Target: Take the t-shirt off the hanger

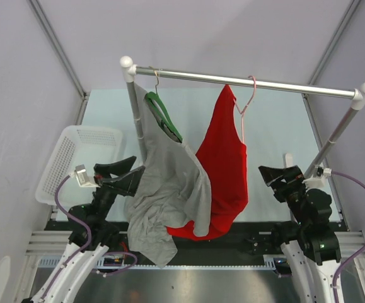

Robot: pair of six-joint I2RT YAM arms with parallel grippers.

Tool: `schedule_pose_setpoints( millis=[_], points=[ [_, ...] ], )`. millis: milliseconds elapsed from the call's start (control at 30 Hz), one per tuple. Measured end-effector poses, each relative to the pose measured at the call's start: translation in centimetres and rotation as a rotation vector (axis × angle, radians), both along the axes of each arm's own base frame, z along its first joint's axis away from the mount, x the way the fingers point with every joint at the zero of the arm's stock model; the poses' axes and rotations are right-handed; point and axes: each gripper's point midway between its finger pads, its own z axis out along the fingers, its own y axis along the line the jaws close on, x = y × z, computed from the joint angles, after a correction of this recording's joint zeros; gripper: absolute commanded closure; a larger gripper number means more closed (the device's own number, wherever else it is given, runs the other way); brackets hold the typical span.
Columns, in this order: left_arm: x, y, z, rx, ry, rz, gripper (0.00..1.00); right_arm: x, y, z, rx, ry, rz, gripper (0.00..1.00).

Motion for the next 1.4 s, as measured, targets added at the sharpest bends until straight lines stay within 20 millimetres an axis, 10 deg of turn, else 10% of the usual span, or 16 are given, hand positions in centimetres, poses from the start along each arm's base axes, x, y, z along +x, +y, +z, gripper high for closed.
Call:
schedule_pose_setpoints(
  millis=[167,633,867,1100,1400],
  points=[
    [0.9,1.5,0.8,-0.020,0.102,0.084,0.00,-1.7,-0.4,-0.2,-0.074,0.038,0.014,0.00],
    [-1.3,2.5,4.9,0.098,0.100,0.107,0.00,-7.9,1.2,9.6,-0.284,-0.251,0.241,0.00],
    [-0.4,-0.4,6.1,0.231,0.106,0.010,0.00,-6.9,3.8,15.9,-0.432,-0.283,0.446,0.00],
    [-0.5,-5.2,4.9,0.409,0.125,-0.240,0.00,-5.8,6.2,17.0,-0.401,-0.297,0.638,0.00],
    [-4.2,-7.3,12.0,0.400,-0.075,-0.451,0.08,-5.8,7.7,18.1,-0.325,-0.324,0.763,0.00]
  ],
)
